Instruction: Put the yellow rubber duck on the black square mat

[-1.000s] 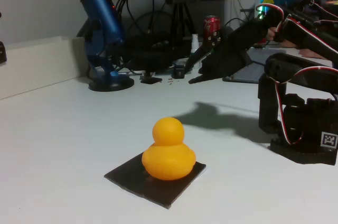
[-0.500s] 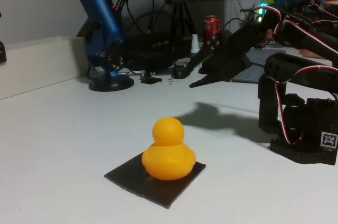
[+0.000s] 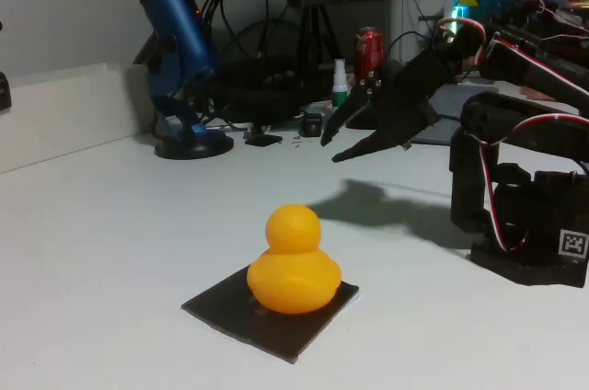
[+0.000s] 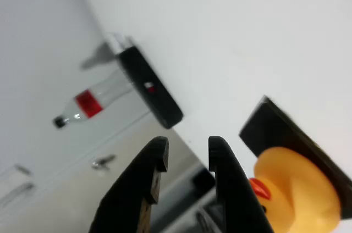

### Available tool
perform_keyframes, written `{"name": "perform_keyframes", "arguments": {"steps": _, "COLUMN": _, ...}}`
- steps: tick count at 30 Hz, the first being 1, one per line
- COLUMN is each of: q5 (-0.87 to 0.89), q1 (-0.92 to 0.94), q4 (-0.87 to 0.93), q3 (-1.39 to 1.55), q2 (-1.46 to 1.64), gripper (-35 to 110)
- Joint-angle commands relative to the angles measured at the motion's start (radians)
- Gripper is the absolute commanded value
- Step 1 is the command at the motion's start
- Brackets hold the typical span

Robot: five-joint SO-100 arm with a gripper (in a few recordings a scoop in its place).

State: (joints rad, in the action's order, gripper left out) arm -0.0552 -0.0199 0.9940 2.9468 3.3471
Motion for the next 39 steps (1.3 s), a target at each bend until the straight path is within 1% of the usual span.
{"name": "perform_keyframes", "arguments": {"steps": 1, "q5": -0.012, "q1": 0.017, "q4": 0.002, "q3": 0.006, "q2": 0.015, "gripper": 8}}
{"name": "perform_keyframes", "arguments": {"steps": 9, "q5": -0.017, "q1": 0.015, "q4": 0.003, "q3": 0.008, "q2": 0.015, "gripper": 8}}
{"name": "perform_keyframes", "arguments": {"steps": 14, "q5": -0.020, "q1": 0.015, "q4": -0.006, "q3": 0.072, "q2": 0.015, "gripper": 8}}
{"name": "perform_keyframes", "arguments": {"steps": 39, "q5": -0.020, "q1": 0.015, "q4": -0.008, "q3": 0.075, "q2": 0.015, "gripper": 8}}
